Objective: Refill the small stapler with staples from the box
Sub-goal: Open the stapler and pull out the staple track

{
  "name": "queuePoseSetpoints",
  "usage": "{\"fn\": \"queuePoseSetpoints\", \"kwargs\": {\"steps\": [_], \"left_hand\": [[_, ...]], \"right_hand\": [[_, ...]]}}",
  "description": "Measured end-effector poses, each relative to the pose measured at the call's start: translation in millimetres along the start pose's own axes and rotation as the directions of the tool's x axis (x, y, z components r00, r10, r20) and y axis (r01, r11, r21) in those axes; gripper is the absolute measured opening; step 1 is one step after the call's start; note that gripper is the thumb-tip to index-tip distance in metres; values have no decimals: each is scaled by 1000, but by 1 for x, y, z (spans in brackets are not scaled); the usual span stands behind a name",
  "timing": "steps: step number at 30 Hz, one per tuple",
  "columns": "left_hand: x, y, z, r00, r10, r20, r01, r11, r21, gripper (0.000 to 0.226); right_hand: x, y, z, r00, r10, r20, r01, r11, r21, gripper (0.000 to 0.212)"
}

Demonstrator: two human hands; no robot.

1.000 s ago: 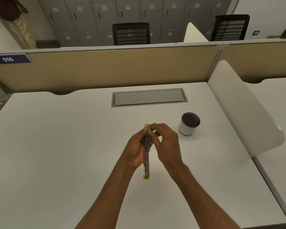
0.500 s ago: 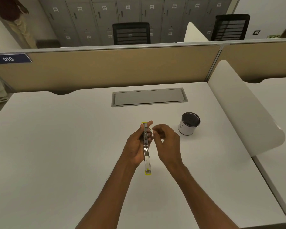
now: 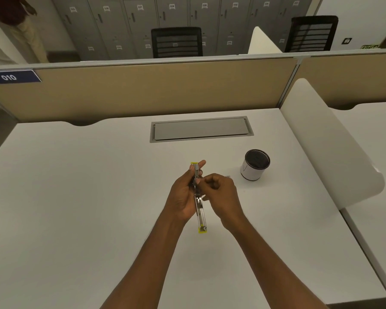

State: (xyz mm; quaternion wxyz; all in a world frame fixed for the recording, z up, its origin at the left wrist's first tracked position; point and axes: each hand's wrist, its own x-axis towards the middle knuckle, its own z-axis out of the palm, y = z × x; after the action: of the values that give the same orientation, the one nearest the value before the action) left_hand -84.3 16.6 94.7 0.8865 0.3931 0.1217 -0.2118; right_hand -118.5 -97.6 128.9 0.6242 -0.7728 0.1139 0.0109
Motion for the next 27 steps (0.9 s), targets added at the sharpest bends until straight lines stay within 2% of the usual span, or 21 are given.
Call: {"fn": "queuePoseSetpoints", "kwargs": {"steps": [4,9,15,18,22,27], "left_hand": [[-2,1,4,1000,-15,-19,13,998,-68,46],[-2,2,8,1000,-28,-8,27,997,-77,45],[-4,5,13,1000,-19,19,21,991,-131,42],[-3,5,10,999,-15,45,20,993,-119,41],[-1,3,6,996,7,88,-2,998,-56,43],[-1,2,7,995,31,93,-32,999,16,42]], "right_hand": [[-2,-2,0,995,85,50,-88,994,71,6],[0,-2,-4,987,122,104,-137,979,152,9],[1,-1,3,994,-85,-68,75,989,-130,6],[0,-1,5,990,-91,-112,80,992,-102,15],[0,-4,6,994,1,-105,-4,1000,-25,23],[2,-8,8,993,6,-117,-13,998,-55,29]]}}
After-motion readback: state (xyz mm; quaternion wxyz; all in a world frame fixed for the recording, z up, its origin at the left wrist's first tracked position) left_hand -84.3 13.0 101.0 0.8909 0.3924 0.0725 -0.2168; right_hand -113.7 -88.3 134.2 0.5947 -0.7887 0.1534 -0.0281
